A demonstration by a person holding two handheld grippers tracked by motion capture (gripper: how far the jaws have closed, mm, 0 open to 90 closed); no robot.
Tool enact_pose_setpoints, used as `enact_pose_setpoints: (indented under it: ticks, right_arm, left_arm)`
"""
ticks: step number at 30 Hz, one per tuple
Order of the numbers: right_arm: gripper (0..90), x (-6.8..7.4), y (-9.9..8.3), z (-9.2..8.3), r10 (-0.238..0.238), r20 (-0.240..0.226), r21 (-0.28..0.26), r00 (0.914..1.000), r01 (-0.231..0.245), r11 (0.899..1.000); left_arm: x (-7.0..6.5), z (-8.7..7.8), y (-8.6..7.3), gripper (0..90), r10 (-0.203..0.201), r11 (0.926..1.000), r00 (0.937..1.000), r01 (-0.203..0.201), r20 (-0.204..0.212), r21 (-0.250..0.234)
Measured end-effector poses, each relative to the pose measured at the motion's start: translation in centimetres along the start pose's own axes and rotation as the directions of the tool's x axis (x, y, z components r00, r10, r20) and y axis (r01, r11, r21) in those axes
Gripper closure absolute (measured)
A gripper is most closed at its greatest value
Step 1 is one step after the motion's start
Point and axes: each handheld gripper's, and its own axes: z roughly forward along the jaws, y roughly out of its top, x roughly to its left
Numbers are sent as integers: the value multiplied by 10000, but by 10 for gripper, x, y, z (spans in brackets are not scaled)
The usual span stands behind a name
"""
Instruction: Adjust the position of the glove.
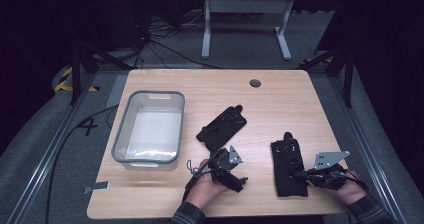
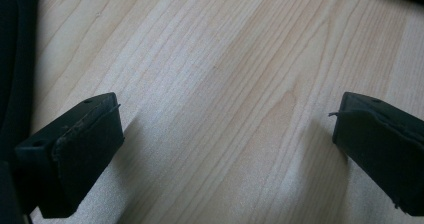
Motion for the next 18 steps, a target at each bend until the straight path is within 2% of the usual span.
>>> enact_pose_setpoints:
  ticks: [2,4,9,11,15,16,18]
  right_arm:
    - [892,2,-1,-1,-18,-1,0,10000,18,10000]
    - [845,1,0,-1,77,-107,-75,9999,-78,9999]
    - [814,-3,3,-9,297,74,-526,9995,-293,9982]
    - [771,-6,2,-11,462,212,-684,9987,-446,9967]
    - [650,-15,0,-17,871,800,-966,9930,-793,9922]
    - [582,-19,-2,-18,1032,1082,-1075,9888,-916,9900]
    - [513,-25,-6,-19,1394,1468,-1233,9793,-1217,9849]
  left_arm:
    - [0,0,0,1,3,10000,10000,-3,2,1]
    - [0,0,0,1,0,10000,10000,0,2,-1]
    - [0,0,0,0,0,10000,10000,0,3,-2]
    - [0,0,0,1,0,10000,10000,0,1,0]
    - [0,0,0,1,0,10000,10000,0,1,-1]
    - [0,0,0,0,1,10000,10000,-1,1,-2]
    - [0,0,0,1,-1,10000,10000,1,0,1]
